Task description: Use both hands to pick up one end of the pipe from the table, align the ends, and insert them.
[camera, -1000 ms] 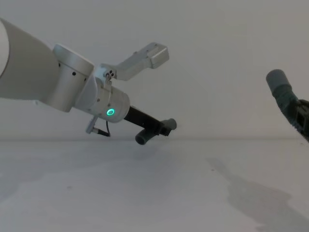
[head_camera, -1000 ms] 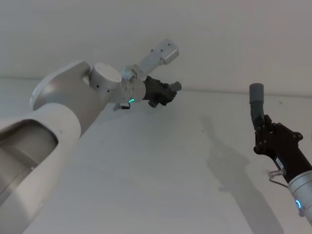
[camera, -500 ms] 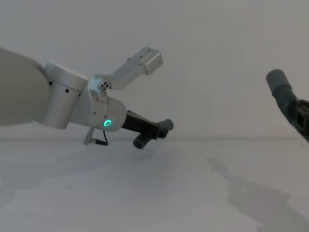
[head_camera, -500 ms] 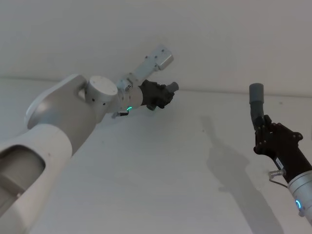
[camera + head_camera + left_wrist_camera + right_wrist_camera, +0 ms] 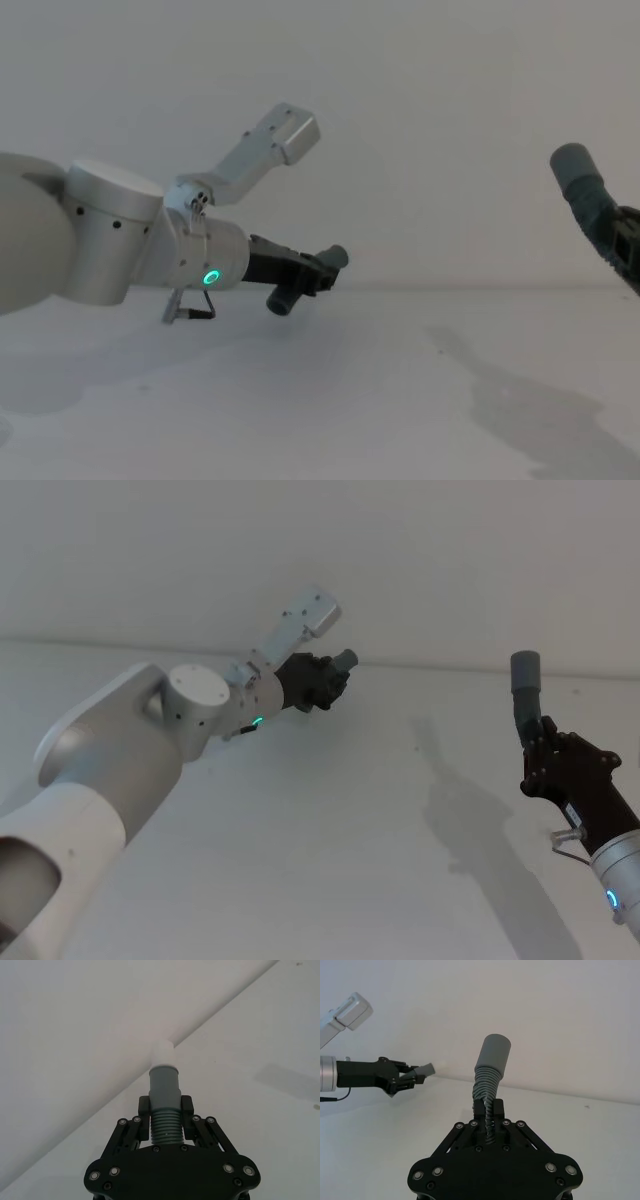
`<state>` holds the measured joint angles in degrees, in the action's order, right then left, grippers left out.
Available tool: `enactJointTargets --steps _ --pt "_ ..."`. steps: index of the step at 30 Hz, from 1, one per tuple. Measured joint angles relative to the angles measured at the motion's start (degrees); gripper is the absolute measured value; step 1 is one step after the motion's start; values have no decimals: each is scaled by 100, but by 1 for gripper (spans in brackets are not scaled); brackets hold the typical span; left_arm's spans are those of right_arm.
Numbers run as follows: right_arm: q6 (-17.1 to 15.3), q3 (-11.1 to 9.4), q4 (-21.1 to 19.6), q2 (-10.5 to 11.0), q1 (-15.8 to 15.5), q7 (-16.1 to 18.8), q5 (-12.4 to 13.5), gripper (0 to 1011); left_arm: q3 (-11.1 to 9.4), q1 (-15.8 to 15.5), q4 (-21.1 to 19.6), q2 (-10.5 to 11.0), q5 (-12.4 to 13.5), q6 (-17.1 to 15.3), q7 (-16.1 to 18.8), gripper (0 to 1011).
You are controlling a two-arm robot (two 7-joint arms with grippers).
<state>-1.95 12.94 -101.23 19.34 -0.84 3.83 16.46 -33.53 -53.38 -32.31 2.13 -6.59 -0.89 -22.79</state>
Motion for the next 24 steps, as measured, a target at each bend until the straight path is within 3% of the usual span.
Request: enactJointTargets --steps 24 --pt "0 0 0 0 0 0 0 74 225 1186 -1817 591 -147 2 660 347"
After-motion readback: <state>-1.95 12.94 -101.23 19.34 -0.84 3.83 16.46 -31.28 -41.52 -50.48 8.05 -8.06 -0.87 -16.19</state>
